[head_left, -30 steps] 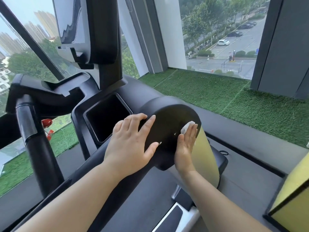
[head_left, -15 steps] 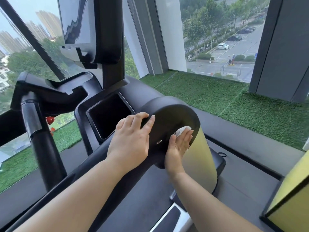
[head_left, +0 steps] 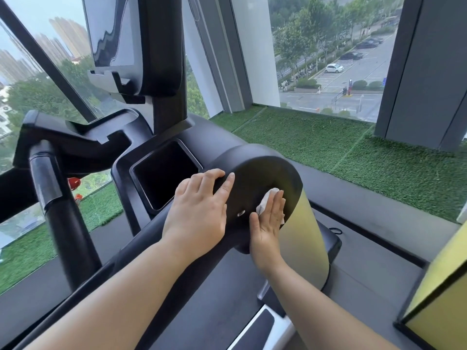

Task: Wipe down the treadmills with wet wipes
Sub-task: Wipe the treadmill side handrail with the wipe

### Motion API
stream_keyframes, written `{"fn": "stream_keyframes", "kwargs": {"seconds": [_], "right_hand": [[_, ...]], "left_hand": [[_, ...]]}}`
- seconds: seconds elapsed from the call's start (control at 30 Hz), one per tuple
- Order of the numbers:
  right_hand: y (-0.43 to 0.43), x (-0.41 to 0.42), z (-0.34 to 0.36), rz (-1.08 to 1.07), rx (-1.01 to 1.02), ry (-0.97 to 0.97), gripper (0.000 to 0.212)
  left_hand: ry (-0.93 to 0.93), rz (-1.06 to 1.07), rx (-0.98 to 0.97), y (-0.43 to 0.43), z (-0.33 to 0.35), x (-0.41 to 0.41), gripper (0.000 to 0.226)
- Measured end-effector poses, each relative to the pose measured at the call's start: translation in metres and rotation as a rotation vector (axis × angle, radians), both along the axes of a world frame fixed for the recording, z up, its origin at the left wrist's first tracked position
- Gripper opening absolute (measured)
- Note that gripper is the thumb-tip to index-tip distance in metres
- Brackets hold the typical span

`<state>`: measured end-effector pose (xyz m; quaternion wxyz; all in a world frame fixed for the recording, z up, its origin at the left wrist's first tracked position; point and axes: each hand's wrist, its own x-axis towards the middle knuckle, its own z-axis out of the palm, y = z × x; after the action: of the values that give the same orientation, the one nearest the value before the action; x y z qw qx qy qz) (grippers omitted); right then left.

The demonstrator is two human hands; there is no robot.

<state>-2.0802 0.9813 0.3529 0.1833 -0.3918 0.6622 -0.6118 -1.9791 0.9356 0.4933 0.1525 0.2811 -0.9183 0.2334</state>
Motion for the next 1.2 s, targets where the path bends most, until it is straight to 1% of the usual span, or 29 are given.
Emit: {"fn": "stream_keyframes", "kwargs": {"seconds": [0.07, 0.17, 0.2, 0.23, 0.3, 0.33, 0.37, 0.47, 0.5, 0.53, 0.63, 0.67, 0.73, 0.77, 0.8, 0.83, 0.87, 0.93, 0.97, 1.0, 1.03, 1.1, 1.17, 1.2], "right_hand": [[-0.002, 0.006, 0.009, -0.017, 0.008, -0.058, 0.068], [0.009, 0.018, 0.002, 0.041, 0.011, 0.065, 0.077], [0.011, 0.013, -0.002, 0.057, 0.016, 0.086, 0.076], [0.010, 0.006, -0.004, 0.059, 0.020, 0.070, 0.071], [0.002, -0.008, 0.000, 0.005, 0.028, -0.049, 0.063], [-0.002, -0.009, 0.004, -0.029, 0.041, -0.089, 0.065], [-0.005, -0.005, 0.008, -0.043, 0.055, -0.083, 0.068], [0.000, 0.006, 0.000, 0.000, 0.056, 0.086, 0.075], [0.002, 0.003, -0.003, 0.006, 0.047, 0.113, 0.075], [0.001, -0.002, -0.004, 0.002, 0.045, 0.103, 0.072], [-0.009, -0.010, 0.011, -0.068, 0.064, -0.018, 0.067], [-0.011, -0.007, 0.014, -0.083, 0.071, -0.005, 0.070], [-0.009, 0.000, 0.011, -0.051, 0.076, 0.110, 0.078], [-0.007, 0.000, 0.004, -0.034, 0.072, 0.166, 0.080], [-0.005, -0.005, -0.002, -0.036, 0.072, 0.181, 0.079], [-0.005, -0.011, -0.004, -0.050, 0.081, 0.141, 0.075], [-0.008, -0.020, -0.001, -0.077, 0.101, 0.053, 0.071], [-0.015, -0.036, 0.013, -0.144, 0.170, -0.171, 0.067], [-0.019, -0.039, 0.022, -0.163, 0.192, -0.241, 0.066], [-0.020, -0.037, 0.028, -0.163, 0.187, -0.250, 0.067], [-0.018, -0.033, 0.030, -0.135, 0.151, -0.207, 0.071], [-0.009, -0.021, 0.025, -0.042, 0.037, -0.049, 0.077], [-0.004, -0.028, 0.015, -0.002, 0.004, 0.028, 0.067], [-0.006, -0.037, 0.015, -0.019, 0.023, -0.008, 0.061]], "left_hand": [[-0.009, 0.004, -0.005, 0.001, 0.000, 0.000, 0.055], [-0.013, 0.005, -0.012, 0.002, -0.001, 0.001, 0.054], [-0.012, 0.003, -0.016, 0.002, 0.000, 0.001, 0.054], [-0.014, 0.004, -0.019, 0.001, 0.000, 0.001, 0.054], [-0.031, 0.013, -0.023, 0.001, 0.000, 0.000, 0.054], [-0.039, 0.018, -0.027, 0.001, 0.000, 0.000, 0.054], [-0.045, 0.020, -0.029, 0.001, 0.001, 0.000, 0.054], [-0.061, 0.039, -0.015, 0.002, 0.002, 0.000, 0.057], [-0.060, 0.042, -0.013, 0.003, 0.002, 0.000, 0.058], [-0.063, 0.042, -0.013, 0.003, 0.003, 0.000, 0.058], [-0.075, 0.040, -0.009, 0.004, 0.004, -0.001, 0.058], [-0.073, 0.035, -0.006, 0.003, 0.004, -0.001, 0.058], [-0.070, 0.033, 0.000, 0.003, 0.003, 0.000, 0.058], [-0.066, 0.034, -0.001, 0.003, 0.003, -0.001, 0.058], [-0.061, 0.033, -0.004, 0.004, 0.003, -0.001, 0.058], [-0.059, 0.032, -0.006, 0.004, 0.003, -0.001, 0.058], [-0.057, 0.032, -0.004, 0.004, 0.003, -0.001, 0.058], [-0.058, 0.029, 0.004, 0.004, 0.004, -0.002, 0.058], [-0.060, 0.027, 0.008, 0.004, 0.004, -0.002, 0.058], [-0.058, 0.027, 0.011, 0.004, 0.004, -0.002, 0.058], [-0.055, 0.029, 0.015, 0.004, 0.003, -0.001, 0.058], [-0.046, 0.033, 0.013, 0.004, 0.003, -0.001, 0.058], [-0.044, 0.037, 0.015, 0.005, 0.004, -0.001, 0.059], [-0.048, 0.038, 0.022, 0.005, 0.004, -0.001, 0.059]]}}
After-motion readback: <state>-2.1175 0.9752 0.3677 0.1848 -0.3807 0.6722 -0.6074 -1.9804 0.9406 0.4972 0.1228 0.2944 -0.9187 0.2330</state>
